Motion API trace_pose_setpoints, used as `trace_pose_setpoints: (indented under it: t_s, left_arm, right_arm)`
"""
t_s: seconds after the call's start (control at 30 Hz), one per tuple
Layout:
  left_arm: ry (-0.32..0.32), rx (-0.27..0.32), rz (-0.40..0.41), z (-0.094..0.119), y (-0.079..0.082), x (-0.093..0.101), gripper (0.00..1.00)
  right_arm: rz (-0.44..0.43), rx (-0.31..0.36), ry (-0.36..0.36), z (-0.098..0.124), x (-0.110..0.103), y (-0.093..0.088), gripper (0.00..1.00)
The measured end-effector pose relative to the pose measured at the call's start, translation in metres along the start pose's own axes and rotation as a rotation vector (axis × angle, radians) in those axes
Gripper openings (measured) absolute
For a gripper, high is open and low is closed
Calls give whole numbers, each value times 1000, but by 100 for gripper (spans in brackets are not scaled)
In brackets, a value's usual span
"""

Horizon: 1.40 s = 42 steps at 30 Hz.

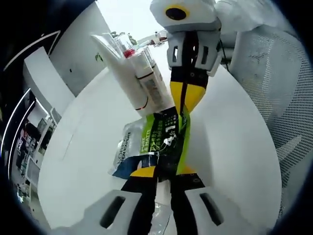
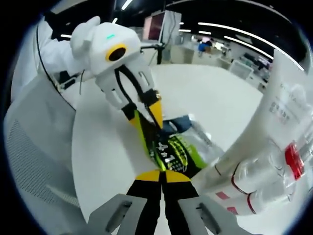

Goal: Arrange the skincare products in the storage area until every visible bottle or jar stands upright without overlapping.

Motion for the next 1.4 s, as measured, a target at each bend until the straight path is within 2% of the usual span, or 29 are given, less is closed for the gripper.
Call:
trace_pose_setpoints:
  t_s: [0.13,0.3,0.4,0.57,0.63,0.67,0.7,0.8,0.83,0.93,1.03,1.23,1.4]
  left_arm:
    - [-22,-1,15,4,-2,-1,16]
    - [-24,-23,-13,15,-6,-3,17]
    - [-14,-15,-32,24,-5,-6,16]
    - [-33,6,28,30,1,-12,19]
    - [-30,29,25,31,4,-14,16]
    - [-52,50,24,32,7,-13,15]
    - [-60,49,60,34,9,-14,14]
    - [-28,63,85,24,12,-19,18]
    - [-17,60,121,18,13,-21,18]
    - [-30,49,199,5,11,-22,18]
    - [-32,41,214,-8,11,-23,20]
    - [-47,21,321,-30,12,-22,24]
    - [-72,9,384,-44,14,-19,20]
  right_arm:
    - [-6,0,7,-1,1,-2,0]
    - [-10,-12,13,-6,2,-6,0]
    - [0,-20,18,-8,1,-8,0]
    - [0,-22,24,-8,3,-11,0]
    - [7,-37,21,-9,4,-13,0]
    - [6,-36,22,-9,4,-13,0]
    - [-1,-30,23,-9,4,-14,0]
    - [0,-29,26,-11,3,-13,0]
    - [5,-35,28,-12,3,-13,0]
    - [8,-36,30,-12,2,-13,0]
    - [6,-35,31,-12,2,-14,0]
    - [17,-46,34,-13,3,-14,0]
    - [13,-44,34,-12,3,-15,0]
Point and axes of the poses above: the point that each gripper's makers call its tool centre point, and the gripper's own axes: z roughly backward along the fingers, x roughly to its right, y roughly out of its top, the point moved 10 cm from there along z, roughly backward along the fingers, and after that the axes turned 9 degrees about y, right-handed, at the moved point
